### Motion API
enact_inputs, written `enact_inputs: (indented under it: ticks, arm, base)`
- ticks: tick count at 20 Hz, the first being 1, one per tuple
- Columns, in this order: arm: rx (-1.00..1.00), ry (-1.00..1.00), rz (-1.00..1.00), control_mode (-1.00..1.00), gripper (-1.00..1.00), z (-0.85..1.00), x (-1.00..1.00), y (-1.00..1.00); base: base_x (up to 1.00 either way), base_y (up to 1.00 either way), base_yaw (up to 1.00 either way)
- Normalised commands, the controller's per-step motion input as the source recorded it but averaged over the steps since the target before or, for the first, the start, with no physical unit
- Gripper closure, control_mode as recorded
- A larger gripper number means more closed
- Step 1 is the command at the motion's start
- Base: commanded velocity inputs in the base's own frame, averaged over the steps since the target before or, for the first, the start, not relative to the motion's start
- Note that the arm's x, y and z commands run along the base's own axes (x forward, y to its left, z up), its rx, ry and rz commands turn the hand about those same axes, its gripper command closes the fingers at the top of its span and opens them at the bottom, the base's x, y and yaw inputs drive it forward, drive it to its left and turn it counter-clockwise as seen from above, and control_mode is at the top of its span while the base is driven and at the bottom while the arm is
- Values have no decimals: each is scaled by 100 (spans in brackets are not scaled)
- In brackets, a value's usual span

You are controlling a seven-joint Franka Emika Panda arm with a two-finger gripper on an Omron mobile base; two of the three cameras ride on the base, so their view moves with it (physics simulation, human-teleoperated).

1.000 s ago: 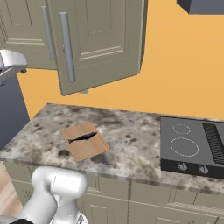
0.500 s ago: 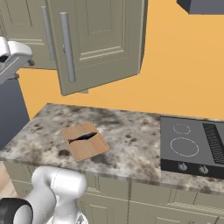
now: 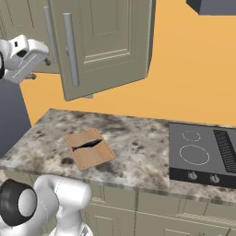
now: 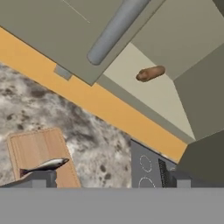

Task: Open the cabinet, retrieve the rolling pin, and place it next to the meat on the cutting board to prepare for tenderizing.

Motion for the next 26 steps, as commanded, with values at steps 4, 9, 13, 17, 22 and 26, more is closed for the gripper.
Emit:
enact_inputs:
  ticks: [4, 9, 13, 17, 22, 26]
  arm:
    - [-1, 4, -2, -100, -100, -22, 42, -26]
    - [-1, 3, -2, -100, -100, -23, 21, -44]
    - [0, 1, -5, -100, -100, -22, 0, -61]
    - [0, 0, -7, -100, -100, -14, -28, -74]
    - [0, -1, -10, -100, -100, -3, -61, -82]
    - [0, 0, -10, -100, -100, 0, -20, -80]
  base:
    - [0, 0, 0]
    - [0, 0, 0]
    - [0, 0, 0]
    - [0, 0, 0]
    - [0, 0, 0]
    - [0, 0, 0]
